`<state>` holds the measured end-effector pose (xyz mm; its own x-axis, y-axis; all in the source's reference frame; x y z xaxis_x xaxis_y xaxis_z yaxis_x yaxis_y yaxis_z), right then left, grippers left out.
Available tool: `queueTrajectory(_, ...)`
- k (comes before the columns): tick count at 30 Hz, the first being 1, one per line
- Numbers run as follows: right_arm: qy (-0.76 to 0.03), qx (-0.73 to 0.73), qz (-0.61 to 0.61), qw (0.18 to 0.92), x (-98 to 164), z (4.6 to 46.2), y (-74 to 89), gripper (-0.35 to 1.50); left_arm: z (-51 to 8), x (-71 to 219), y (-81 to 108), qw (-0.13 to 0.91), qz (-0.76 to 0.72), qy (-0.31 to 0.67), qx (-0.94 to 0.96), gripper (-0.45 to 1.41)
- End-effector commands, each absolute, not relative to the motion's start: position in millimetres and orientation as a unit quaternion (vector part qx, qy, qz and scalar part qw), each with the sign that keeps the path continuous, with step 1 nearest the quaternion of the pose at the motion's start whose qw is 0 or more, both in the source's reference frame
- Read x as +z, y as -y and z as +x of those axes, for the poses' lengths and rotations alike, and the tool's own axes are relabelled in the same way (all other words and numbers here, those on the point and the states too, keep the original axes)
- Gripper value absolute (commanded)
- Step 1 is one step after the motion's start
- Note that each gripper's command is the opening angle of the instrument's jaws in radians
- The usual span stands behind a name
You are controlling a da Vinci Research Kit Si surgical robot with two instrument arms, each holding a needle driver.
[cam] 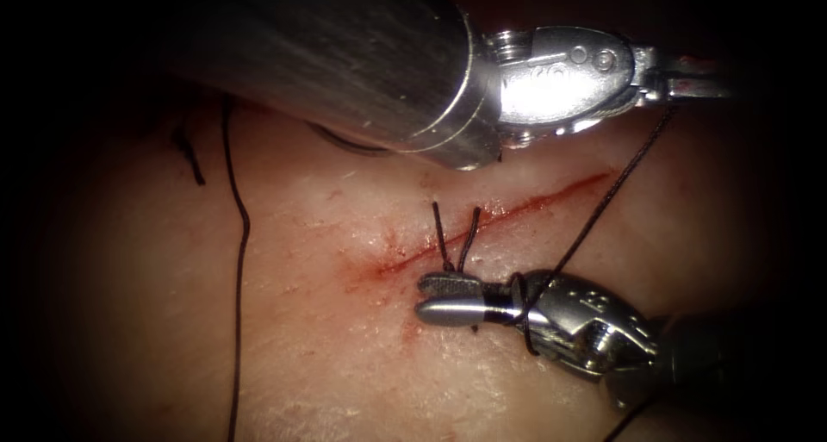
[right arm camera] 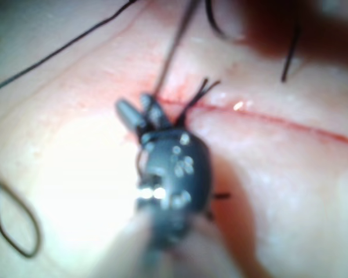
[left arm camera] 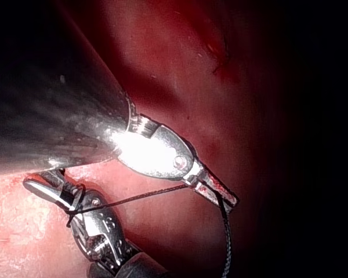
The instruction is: Wound Closure
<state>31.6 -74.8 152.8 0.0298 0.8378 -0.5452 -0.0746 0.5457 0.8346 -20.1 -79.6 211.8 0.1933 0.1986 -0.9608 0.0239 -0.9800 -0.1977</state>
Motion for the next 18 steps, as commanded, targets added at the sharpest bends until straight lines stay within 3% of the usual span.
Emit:
queueTrajectory(1,-0.606,0.349,0.326,0.636,152.8,32.5,75.9,0.14,-20.3,213.8,80.4,0.062,-0.771,0.073,0.63,-0.45)
queueTrajectory(18,-0.684,0.352,0.331,0.547,151.1,31.4,74.9,0.09,-17.7,230.0,80.5,0.024,-0.768,0.027,0.639,-0.45)
